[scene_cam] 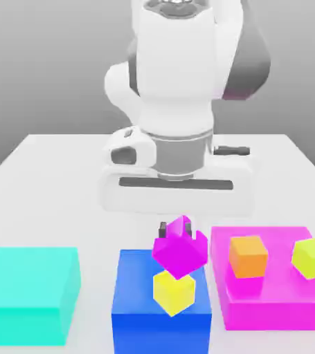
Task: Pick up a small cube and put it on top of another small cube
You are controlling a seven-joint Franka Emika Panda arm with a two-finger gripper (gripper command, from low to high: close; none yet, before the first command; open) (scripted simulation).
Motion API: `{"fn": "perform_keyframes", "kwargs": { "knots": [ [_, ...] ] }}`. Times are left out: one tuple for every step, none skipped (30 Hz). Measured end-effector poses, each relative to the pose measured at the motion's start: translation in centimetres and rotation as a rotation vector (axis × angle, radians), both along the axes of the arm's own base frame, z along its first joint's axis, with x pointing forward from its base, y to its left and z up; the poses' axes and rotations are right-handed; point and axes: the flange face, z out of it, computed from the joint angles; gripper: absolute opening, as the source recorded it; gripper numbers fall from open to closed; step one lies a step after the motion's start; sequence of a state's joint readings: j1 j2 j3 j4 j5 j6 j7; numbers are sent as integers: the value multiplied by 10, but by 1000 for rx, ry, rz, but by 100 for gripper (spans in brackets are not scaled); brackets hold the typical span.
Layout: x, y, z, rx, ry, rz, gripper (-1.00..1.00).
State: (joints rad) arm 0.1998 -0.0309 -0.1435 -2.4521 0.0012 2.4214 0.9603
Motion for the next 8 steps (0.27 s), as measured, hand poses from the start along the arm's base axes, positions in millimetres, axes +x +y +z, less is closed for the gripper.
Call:
{"fn": "perform_keyframes", "kwargs": {
  "knots": [
    [-1,1,-15,-1,0,1,-100],
    [-2,3,-22,-2,0,4,100],
    [-2,5,-22,-2,0,9,100],
    [-2,8,-22,-2,0,16,100],
    [-2,9,-22,-2,0,17,100],
    [-2,10,-22,-2,0,20,100],
    [-2,11,-22,-2,0,22,100],
    [-3,10,-26,-4,0,20,100]
  ]
}}
